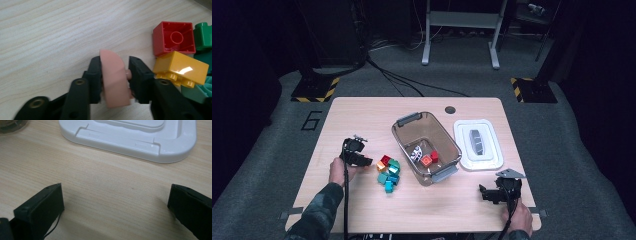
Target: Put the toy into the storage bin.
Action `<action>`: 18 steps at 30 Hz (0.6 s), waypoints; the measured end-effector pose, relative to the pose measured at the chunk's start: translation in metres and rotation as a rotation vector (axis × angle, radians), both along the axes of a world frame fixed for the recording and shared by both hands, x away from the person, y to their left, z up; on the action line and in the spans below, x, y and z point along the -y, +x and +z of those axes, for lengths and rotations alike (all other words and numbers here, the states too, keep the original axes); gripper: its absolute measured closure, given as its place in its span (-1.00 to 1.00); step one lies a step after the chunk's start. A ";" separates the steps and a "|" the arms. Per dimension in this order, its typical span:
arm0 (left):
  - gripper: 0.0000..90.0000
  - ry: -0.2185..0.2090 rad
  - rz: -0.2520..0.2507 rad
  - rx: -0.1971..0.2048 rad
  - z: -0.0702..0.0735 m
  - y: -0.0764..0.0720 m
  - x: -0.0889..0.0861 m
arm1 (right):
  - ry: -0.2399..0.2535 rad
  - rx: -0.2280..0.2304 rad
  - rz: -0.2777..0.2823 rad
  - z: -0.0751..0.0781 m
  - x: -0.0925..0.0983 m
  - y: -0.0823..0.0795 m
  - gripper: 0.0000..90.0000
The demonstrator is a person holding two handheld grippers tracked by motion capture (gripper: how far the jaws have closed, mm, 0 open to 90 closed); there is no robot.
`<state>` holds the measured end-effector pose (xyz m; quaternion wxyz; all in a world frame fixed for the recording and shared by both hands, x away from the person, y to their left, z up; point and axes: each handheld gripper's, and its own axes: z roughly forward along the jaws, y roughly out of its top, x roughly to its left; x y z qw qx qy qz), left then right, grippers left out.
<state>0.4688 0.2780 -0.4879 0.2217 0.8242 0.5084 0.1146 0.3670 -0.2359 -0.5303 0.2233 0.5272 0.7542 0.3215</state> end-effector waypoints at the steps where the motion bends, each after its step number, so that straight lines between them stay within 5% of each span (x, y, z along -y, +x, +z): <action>1: 0.46 -0.020 0.014 0.019 -0.001 -0.001 0.001 | 0.000 0.000 0.000 0.000 0.000 0.000 -1.00; 9: 0.49 -0.052 0.010 0.026 0.003 -0.004 -0.001 | 0.000 0.000 0.000 0.000 0.000 0.000 -1.00; 18: 0.49 -0.070 -0.048 0.046 0.026 -0.010 0.001 | 0.000 0.000 0.001 0.000 0.000 0.000 -1.00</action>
